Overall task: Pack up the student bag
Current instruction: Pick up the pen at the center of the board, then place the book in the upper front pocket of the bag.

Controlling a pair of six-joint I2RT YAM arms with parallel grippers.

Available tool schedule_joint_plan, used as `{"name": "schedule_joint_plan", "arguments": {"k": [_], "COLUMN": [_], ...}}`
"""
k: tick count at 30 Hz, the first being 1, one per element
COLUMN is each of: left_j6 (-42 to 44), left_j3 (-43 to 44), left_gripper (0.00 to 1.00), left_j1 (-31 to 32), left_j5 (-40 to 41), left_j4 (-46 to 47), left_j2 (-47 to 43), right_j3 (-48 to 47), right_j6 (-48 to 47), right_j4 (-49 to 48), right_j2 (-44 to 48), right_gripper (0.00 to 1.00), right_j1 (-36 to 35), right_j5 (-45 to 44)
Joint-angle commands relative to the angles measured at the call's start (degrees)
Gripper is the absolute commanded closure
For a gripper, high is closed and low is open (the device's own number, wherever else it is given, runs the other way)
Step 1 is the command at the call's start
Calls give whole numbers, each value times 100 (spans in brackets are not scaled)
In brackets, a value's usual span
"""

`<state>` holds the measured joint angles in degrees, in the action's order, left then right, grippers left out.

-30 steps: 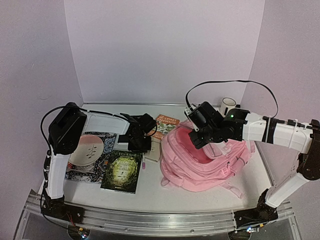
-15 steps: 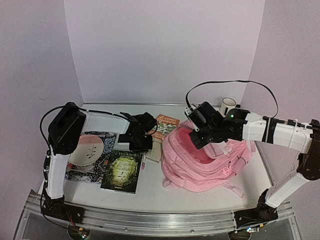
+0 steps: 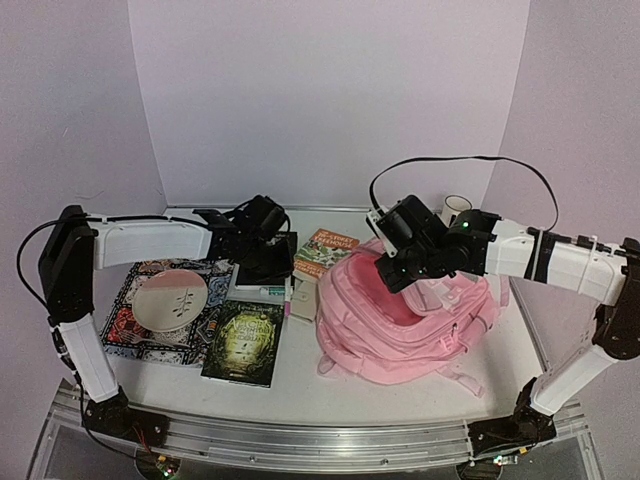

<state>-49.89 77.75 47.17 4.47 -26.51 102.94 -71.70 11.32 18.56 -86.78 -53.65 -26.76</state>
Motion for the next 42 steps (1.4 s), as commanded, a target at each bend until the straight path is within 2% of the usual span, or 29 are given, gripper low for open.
{"name": "schedule_joint_plan", "arguments": {"k": [1,6,15,22,32,34,38,42], "left_j6": [-666,-1304,-2278,-2665,-3045,-3039,-3072,-3026], "left_j3": [-596,-1070,-1036,-542,56,173,222,275], "left_gripper": [100,100,100,100,99,93,73,67], "left_j1": [-28,36,451,846,1018,1044,1069,1090], "left_j5": [-365,-742,-807,-372,-71,-46,-68,-162], "left_j4": [1115,2162,3442,3612,3857,3861,3875,3883], "left_j2": [-630,-892,-526,-66,579,649,761,794], "right_j3": [-552,-694,-765,-684,-646,-650,-638,-609], "right_j6": [-42,-30,33,121,160,160,160,160], "right_j4": [-374,-422,-450,-487,-582,-594,-608,-612], "right_j2": [-21,-32,-15,3,29,29,29,38], "right_gripper": [100,100,100,100,100,100,100,100], "right_j1": [-23,-19,-23,-21,-22,-19,-18,-22], "right_j5": [181,473,661,740,803,799,791,761]}}
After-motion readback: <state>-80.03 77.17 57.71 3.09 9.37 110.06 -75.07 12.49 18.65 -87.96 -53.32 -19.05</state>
